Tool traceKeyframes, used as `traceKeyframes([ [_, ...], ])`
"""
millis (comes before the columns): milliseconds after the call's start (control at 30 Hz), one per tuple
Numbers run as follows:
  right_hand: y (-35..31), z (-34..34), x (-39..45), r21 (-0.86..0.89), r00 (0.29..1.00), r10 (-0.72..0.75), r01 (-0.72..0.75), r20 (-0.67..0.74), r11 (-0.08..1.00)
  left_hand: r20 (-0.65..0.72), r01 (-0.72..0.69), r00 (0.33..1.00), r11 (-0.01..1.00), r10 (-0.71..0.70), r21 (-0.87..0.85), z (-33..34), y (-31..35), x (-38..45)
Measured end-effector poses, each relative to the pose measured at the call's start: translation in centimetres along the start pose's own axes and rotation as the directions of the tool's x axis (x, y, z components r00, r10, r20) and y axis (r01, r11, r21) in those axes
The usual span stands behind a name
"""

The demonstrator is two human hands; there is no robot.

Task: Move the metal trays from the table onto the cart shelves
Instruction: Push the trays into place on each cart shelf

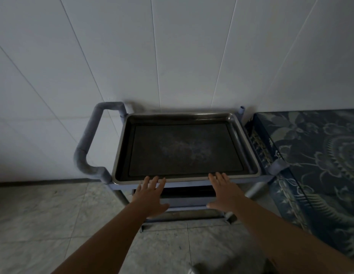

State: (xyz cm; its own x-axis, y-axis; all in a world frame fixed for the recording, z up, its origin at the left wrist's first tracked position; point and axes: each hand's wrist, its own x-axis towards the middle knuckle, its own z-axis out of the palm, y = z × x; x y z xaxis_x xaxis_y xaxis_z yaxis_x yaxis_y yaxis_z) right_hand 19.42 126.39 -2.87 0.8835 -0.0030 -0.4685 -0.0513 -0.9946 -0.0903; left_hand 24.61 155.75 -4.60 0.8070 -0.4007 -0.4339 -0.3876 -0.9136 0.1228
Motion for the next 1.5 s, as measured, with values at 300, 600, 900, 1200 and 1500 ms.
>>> traceKeyframes([
  [300,-2.1,3.0,-3.1,-0.038,0.998,-0.008,0.011,0.066,0.999,0.133,0.013,0.991,0.999,-0.018,0.045,1.8,-0.8,-3.7],
  [600,-5.2,6.6,-7.4,-0.015,0.994,0.0,0.002,0.111,1.0,0.106,-0.007,0.994,0.999,0.003,0.041,3.9,-1.6,-7.9],
  [900,-8.0,8.8,-10.1,0.155,0.973,0.1,-0.068,-0.21,0.986,0.026,-0.088,0.995,0.986,0.093,-0.144,4.9,-0.4,-10.0],
  [1200,-5.7,12.8,-6.3,0.139,0.991,0.037,-0.019,-0.128,0.99,-0.062,-0.093,0.995,0.98,0.084,-0.174,9.2,2.0,-7.8],
  [1500,-1.0,20.5,6.5,0.091,0.975,-0.012,0.033,-0.222,0.995,-0.091,-0.051,0.995,0.995,0.044,-0.081,18.5,2.6,4.2],
])
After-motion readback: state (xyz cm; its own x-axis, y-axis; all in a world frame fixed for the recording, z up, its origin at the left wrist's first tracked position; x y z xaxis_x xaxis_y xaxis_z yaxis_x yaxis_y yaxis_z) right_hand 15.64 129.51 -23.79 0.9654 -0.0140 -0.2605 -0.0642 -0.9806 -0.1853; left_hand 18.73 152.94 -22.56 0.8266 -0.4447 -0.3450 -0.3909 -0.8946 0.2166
